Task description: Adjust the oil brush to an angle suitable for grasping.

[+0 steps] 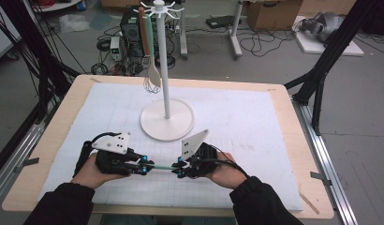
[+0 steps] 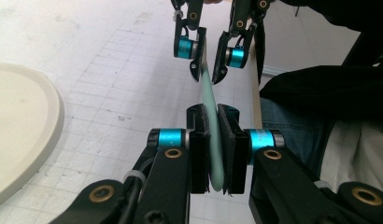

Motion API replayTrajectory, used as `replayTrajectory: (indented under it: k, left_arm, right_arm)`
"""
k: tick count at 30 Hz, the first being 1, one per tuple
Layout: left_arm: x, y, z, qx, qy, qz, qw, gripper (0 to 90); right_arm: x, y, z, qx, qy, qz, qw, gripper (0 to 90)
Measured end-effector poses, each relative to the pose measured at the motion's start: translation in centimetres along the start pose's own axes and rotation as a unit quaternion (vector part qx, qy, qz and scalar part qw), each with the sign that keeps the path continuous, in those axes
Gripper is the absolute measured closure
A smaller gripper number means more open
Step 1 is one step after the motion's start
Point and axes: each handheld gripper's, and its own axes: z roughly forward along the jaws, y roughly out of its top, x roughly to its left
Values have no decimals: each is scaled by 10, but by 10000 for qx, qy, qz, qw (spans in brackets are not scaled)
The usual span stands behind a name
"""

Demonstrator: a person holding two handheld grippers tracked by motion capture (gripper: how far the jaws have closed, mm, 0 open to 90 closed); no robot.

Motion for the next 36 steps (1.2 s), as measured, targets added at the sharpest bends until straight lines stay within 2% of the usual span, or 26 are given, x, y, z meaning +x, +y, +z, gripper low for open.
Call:
replayTrajectory:
  k: [4,6,9,11,12,14,16,22,27,31,36]
  left_arm:
    - [0,1,1,46,-3,40,10000,832]
    - [-1,2,2,11,-10,32,10000,831]
    - [0,1,1,-47,-9,-7,10000,827]
    - [0,0,0,-135,-29,-83,9999,806]
    - [1,0,0,-181,10,-147,9997,756]
    - [1,0,-2,-181,41,-149,9997,730]
    - [1,1,-2,-216,53,-189,9996,696]
    - [2,4,-1,-298,43,-187,9994,717]
    - [1,5,-1,-300,7,-126,9995,822]
    - [0,5,0,-203,37,-78,9998,829]
    - [0,5,1,-88,56,-23,9999,830]
  right_arm:
    - [2,6,3,141,-28,-64,9999,776]
    - [2,6,5,171,-63,-89,9998,828]
    - [2,6,6,207,-33,-79,9997,840]
    - [2,5,5,100,-50,-88,9999,845]
    - [2,4,4,33,-83,-42,10000,846]
    - [0,1,2,-254,-78,71,9996,846]
    - [-2,-1,1,-386,-121,136,9991,846]
    - [0,-2,4,-388,-111,127,9991,845]
    - [1,-1,7,-340,-118,71,9993,842]
    - [1,1,8,-247,-90,80,9996,824]
    - [3,6,10,-63,-166,1,9998,794]
